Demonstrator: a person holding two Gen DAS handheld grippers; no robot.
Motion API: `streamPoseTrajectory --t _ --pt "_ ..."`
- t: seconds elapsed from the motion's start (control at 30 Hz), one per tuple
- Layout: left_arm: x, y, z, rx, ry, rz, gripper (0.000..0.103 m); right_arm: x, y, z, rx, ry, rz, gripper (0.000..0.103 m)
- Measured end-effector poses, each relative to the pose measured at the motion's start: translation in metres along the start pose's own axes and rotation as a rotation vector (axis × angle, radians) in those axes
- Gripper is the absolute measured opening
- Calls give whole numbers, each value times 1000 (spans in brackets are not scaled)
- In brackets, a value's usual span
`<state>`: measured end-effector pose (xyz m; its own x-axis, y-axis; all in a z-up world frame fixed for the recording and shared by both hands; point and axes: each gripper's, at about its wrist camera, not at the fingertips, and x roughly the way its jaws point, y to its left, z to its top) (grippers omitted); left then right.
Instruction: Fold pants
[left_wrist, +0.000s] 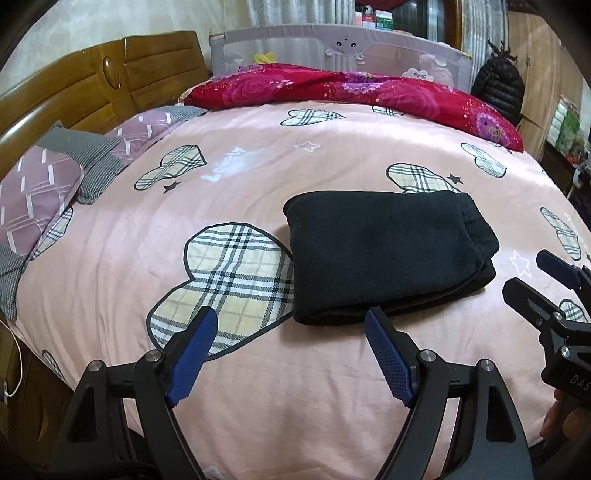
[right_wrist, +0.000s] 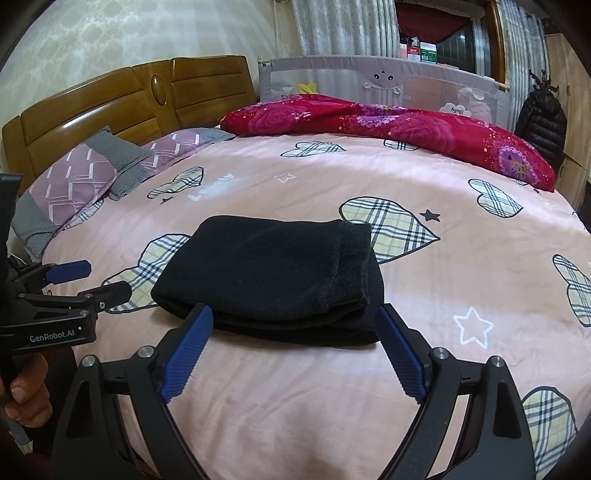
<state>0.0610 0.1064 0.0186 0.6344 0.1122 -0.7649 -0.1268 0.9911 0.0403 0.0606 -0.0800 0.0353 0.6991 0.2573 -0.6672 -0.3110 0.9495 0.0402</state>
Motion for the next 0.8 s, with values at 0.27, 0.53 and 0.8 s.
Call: streamPoseTrajectory --t 0.27,0.53,0.8 --pt "10 -4 -5 17 19 3 83 8 5 -4 -2 14 5 90" --pt "23 -4 -8 19 44 6 83 18 10 -8 -8 26 10 90" --pt "28 -5 -11 23 47 17 83 27 9 -10 -3 39 14 90"
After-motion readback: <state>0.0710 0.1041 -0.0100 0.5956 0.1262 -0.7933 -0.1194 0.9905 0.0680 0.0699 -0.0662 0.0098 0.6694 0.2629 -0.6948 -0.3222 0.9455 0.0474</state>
